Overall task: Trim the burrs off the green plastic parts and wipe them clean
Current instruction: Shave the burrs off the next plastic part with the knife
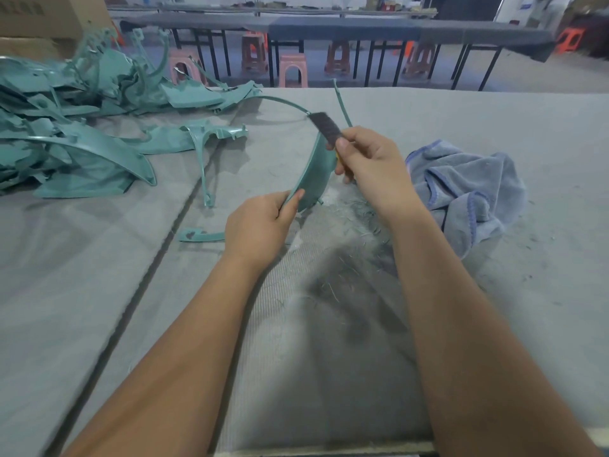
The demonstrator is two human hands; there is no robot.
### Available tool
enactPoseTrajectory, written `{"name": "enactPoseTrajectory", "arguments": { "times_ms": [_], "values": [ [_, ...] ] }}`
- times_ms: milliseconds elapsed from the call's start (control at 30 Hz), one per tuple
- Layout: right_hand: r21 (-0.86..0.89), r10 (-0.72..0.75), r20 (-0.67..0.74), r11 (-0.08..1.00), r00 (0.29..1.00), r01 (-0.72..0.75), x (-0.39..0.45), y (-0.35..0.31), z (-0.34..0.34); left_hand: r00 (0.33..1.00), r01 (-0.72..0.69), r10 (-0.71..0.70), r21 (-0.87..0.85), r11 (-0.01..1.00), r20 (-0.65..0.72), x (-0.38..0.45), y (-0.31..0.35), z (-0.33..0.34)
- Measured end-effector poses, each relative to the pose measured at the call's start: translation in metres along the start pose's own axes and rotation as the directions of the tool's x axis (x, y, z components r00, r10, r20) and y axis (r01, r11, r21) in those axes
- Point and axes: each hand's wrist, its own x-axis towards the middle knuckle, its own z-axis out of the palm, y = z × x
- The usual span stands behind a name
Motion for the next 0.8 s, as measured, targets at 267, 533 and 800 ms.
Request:
{"name": "enactPoseTrajectory", "arguments": {
  "times_ms": [267,533,800],
  "values": [
    [0.092,0.056,-0.036,0.994,0.998,-0.052,-0.013,0.005,0.013,1.0,0.01,-0.01,-0.006,1.0,0.015,0.0,0.0,-0.001],
    [-0.016,0.143,0.082,0.99,0.986,-0.143,-0.023,0.017,0.004,0.999,0.043,-0.043,-0.056,0.997,0.008,0.001,0.0,-0.001],
    [0.279,0.148,-0.088,0.953,0.985,-0.118,-0.02,0.019,-0.025,0.998,0.058,-0.057,-0.057,0.997,0.022,0.001,0.001,-0.002]
  ]
}}
